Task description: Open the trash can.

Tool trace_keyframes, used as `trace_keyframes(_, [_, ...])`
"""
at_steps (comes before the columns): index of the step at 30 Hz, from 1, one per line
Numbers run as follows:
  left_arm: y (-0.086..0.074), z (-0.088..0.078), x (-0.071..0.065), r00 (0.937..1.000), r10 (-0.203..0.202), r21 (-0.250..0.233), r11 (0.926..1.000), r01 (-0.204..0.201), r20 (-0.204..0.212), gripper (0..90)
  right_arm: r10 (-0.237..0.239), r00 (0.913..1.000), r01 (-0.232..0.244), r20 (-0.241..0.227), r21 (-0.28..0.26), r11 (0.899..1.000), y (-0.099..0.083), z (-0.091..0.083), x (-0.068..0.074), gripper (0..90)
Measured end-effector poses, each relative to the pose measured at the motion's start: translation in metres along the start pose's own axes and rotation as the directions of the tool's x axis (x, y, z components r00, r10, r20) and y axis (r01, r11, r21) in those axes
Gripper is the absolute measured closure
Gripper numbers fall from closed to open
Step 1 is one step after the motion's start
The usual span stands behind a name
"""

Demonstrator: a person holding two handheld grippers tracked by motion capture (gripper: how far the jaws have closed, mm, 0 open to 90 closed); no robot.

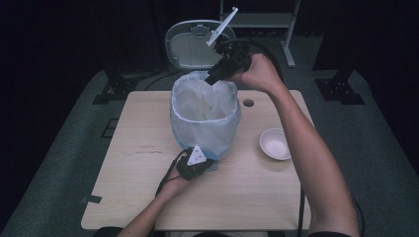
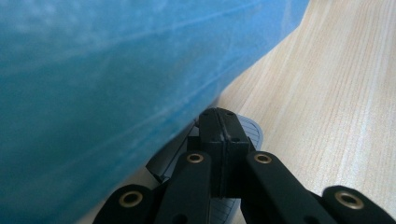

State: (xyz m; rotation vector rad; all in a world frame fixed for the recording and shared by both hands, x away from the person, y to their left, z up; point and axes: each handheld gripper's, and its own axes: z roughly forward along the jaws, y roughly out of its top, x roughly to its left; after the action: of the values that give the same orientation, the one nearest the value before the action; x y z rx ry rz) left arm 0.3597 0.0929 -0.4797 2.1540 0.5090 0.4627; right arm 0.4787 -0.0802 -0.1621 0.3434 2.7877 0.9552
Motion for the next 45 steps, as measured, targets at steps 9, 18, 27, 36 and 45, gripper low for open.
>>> trace_keyframes(9, [0.0, 0.0, 0.0, 1.0, 0.002, 0.001, 1.0, -0.002, -0.003, 90.0, 0.022, 0.9997, -0.022, 0.006, -0.034, 0.999, -0.031, -0.016, 0.002, 61.3])
trace_keyframes(18, [0.0, 0.0, 0.0, 1.0, 0.002, 0.0, 1.0, -0.002, -0.004, 90.0, 0.038, 0.9992, -0.037, 0.014, -0.063, 0.997, -0.063, -0.029, 0.004, 58.8])
trace_keyframes(27, [0.0, 0.0, 0.0, 1.0, 0.001, -0.001, 1.0, -0.001, -0.002, 90.0, 0.076, 0.996, -0.071, 0.046, -0.101, 0.992, -0.11, -0.053, 0.008, 52.6])
trace_keyframes(36, [0.0, 0.0, 0.0, 0.9999, -0.013, -0.004, 0.9999, 0.013, 0.006, 90.0, 0.135, 0.9887, -0.127, 0.066, -0.113, 0.986, -0.16, -0.063, 0.012, 50.1])
trace_keyframes(45, [0.0, 0.0, -0.001, 1.0, -0.008, 0.001, 1.0, 0.008, -0.002, 90.0, 0.169, 0.9844, -0.162, 0.05, -0.121, 0.979, -0.193, -0.054, 0.015, 48.7])
